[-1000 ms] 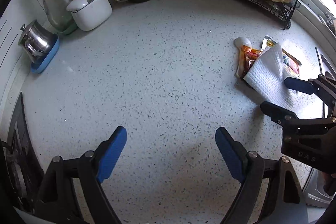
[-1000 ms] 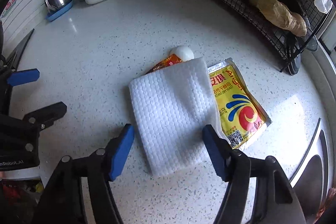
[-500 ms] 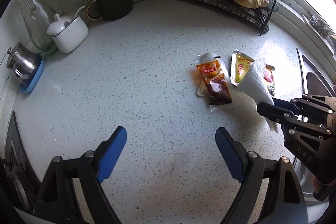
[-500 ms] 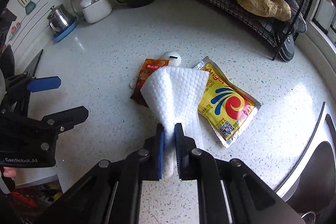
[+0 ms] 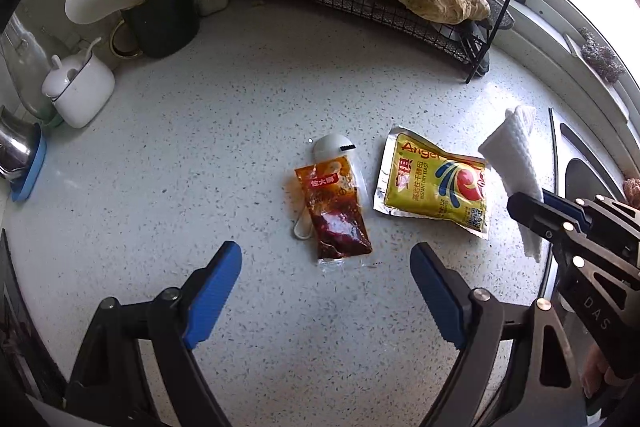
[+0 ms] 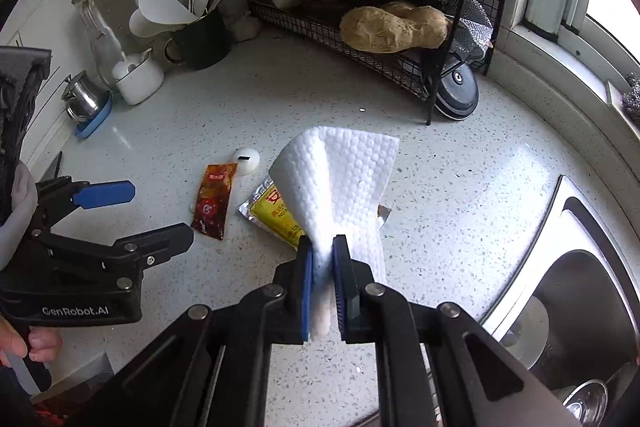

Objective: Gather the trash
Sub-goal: 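Grasp the red-brown sauce sachet with the left gripper, then carry the sachet with the left gripper while the right carries the cloth to the bucket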

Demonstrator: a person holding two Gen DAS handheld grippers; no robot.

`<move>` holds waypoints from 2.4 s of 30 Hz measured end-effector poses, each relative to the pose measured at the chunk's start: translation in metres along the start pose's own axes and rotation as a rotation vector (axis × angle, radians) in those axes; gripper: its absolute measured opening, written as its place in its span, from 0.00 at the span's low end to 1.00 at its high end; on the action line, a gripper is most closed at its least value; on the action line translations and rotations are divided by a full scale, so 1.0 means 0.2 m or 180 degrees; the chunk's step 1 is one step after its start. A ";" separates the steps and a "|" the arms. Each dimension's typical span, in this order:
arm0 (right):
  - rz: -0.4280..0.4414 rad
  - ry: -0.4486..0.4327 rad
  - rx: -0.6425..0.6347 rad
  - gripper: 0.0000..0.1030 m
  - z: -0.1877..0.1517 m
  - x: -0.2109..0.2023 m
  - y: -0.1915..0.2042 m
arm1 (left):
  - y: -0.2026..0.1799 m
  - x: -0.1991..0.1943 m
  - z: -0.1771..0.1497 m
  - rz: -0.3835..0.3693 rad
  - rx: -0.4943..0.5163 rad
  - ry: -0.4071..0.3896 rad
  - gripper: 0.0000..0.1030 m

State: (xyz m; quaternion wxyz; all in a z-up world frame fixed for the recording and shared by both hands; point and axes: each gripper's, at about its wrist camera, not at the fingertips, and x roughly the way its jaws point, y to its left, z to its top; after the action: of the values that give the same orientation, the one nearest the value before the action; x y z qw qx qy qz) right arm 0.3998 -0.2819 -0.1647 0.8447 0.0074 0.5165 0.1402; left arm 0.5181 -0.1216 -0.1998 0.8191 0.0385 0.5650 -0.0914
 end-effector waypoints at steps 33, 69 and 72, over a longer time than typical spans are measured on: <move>0.0202 -0.0041 -0.0254 0.09 -0.04 0.01 0.32 | 0.11 -0.25 -0.35 -0.0253 -0.0273 -0.0180 0.03; 0.0727 0.0769 -0.1367 0.08 -1.15 0.00 1.21 | 0.35 -0.45 -2.05 -0.0286 -0.0928 -0.0050 0.03; 0.0731 0.0866 -0.1424 0.08 -1.25 0.15 1.20 | 0.35 -0.26 -2.14 -0.0282 -0.0903 0.0033 0.03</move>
State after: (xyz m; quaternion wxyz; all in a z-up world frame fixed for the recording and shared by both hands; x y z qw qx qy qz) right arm 0.1397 -0.0765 -0.2696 0.7268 -0.1396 0.5771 0.3452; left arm 0.1210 0.0228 -0.3075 0.8086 -0.1022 0.5776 -0.0465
